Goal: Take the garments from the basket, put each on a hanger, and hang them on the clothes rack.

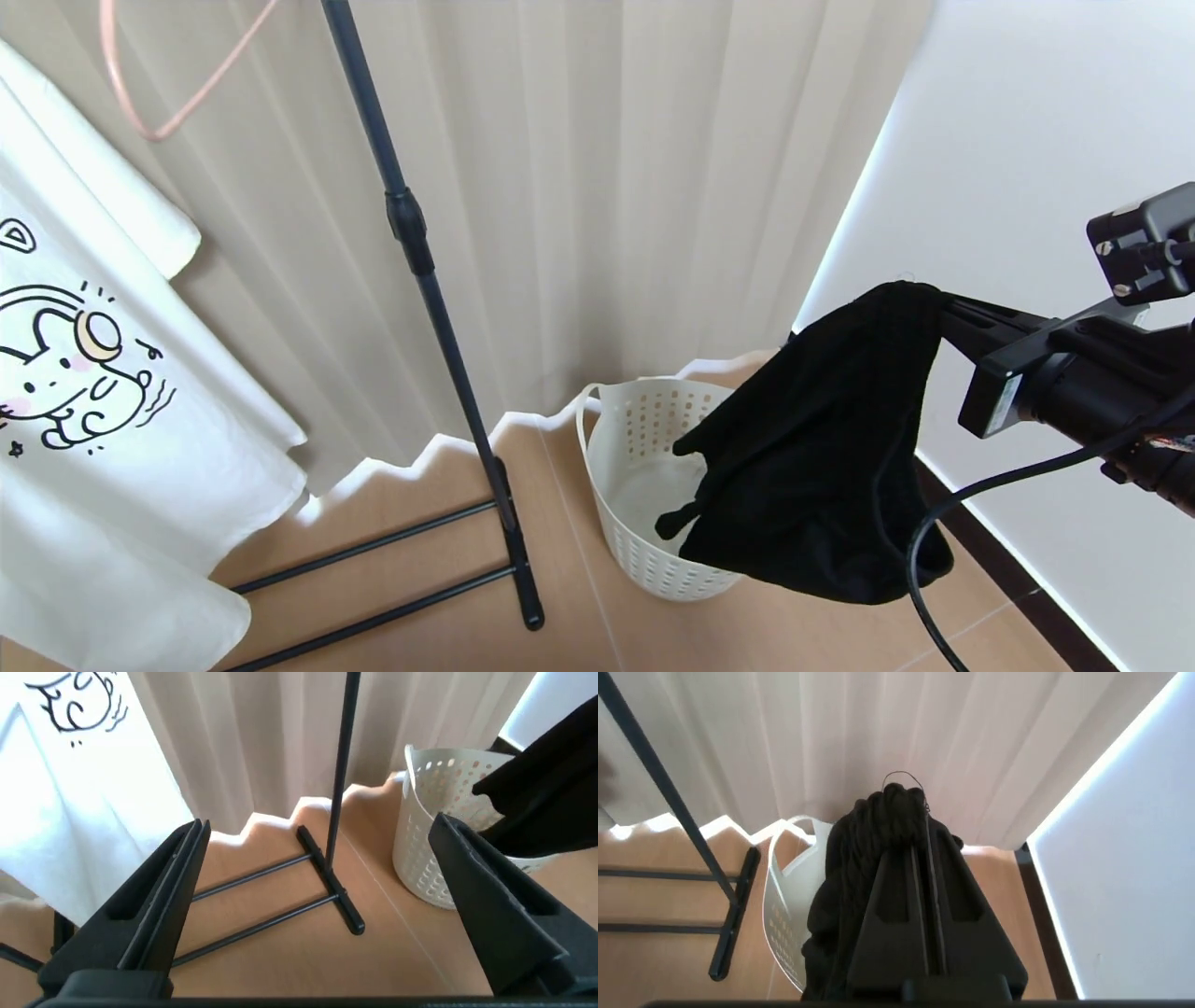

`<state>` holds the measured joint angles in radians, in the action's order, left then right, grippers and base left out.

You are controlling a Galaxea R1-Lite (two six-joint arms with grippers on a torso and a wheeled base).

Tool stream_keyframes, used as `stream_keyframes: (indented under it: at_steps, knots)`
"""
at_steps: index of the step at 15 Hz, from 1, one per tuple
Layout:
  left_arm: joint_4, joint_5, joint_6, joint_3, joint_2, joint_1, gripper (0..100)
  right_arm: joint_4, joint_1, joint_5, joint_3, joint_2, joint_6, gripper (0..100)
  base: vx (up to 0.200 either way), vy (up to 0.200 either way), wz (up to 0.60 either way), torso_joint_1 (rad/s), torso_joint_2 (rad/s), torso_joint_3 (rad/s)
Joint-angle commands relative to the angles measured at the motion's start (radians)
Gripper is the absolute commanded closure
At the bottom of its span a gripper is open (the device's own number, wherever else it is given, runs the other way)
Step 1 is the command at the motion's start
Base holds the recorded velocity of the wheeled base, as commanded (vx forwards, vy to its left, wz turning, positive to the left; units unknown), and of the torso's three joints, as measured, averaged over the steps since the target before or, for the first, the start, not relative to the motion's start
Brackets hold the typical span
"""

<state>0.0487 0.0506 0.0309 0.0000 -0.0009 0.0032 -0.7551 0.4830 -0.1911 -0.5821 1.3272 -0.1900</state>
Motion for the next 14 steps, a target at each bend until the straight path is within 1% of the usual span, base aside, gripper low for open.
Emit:
stream_keyframes:
  at_steps: [1,3,8,14]
  knots:
    - [0.0,0.0,0.0,0.0,0.001,0.0,0,-0.001,0.0,-0.001,0.001,0.001,0.0,100,0.0,0.0,0.0,0.036,-0.42,-0.168]
    - [0.0,0.0,0.001,0.0,0.001,0.0,0,0.0,0.0,0.001,0.002,0.001,0.0,100,0.0,0.0,0.0,0.053,-0.44,-0.207]
    - [0.0,0.0,0.001,0.0,0.001,0.0,0,0.0,0.002,-0.001,0.002,0.001,0.0,100,0.0,0.0,0.0,0.106,-0.47,-0.339]
    - [0.0,0.0,0.001,0.0,0.001,0.0,0,0.0,0.0,-0.001,0.008,0.001,-0.002,100,0.0,0.0,0.0,0.151,-0.5,-0.249]
